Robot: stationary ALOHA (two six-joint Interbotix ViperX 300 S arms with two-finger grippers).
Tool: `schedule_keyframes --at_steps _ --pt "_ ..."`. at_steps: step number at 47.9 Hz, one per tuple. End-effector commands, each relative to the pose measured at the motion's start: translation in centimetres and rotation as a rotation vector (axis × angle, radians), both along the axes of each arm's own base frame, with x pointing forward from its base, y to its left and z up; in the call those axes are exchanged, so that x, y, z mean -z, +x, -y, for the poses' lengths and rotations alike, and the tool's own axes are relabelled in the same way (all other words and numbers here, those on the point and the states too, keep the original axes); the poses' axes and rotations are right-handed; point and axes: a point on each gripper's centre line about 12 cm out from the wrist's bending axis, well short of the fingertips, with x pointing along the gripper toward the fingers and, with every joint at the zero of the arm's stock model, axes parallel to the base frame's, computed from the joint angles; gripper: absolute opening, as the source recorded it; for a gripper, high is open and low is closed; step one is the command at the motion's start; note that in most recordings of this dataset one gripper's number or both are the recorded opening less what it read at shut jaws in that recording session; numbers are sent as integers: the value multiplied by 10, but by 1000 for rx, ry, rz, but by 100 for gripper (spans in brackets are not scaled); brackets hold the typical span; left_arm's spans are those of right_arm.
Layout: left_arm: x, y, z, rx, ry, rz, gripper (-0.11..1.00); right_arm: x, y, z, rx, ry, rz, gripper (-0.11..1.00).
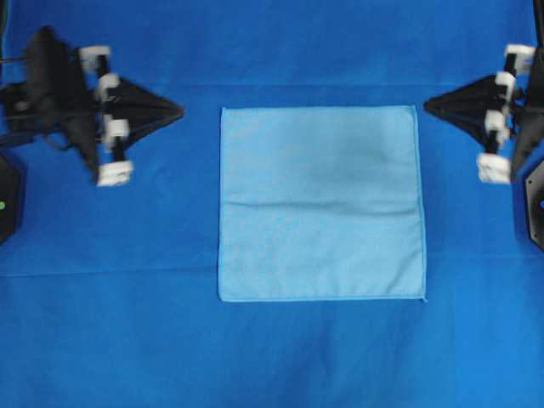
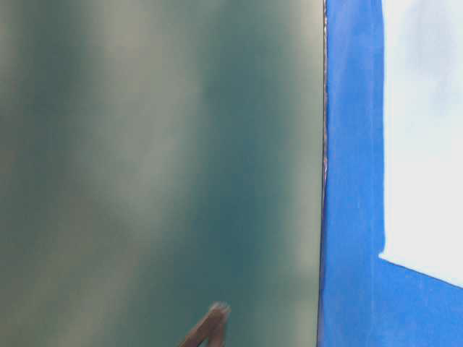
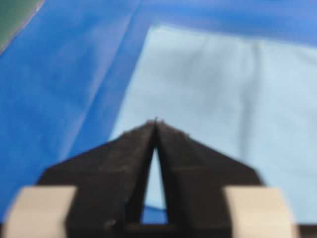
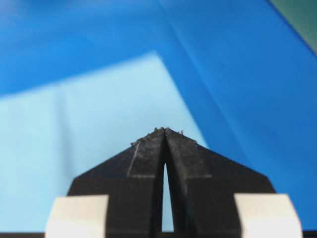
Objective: Fold the light blue towel.
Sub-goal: 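Move both grippers to the far corners of the light blue towel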
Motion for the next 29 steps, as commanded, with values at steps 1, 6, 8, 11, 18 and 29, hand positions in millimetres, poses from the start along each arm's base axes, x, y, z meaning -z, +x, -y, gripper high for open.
schedule_keyframes --at_steps 1,6,8,11,18,29 --pt "2 16 -14 -32 -4 -12 19 10 3 19 76 32 -65 1" --pt "26 29 -31 -72 -24 -86 50 33 3 37 143 71 -179 26" --pt "37 35 -37 -85 -33 -115 63 43 3 45 164 84 -232 41" --pt "49 42 -44 -99 -43 -147 78 56 4 52 177 98 -287 57" --pt "81 57 -59 -124 -65 -214 87 80 11 64 188 124 -382 58" --pt "120 64 -77 -161 -96 -302 87 112 25 75 184 157 -458 58"
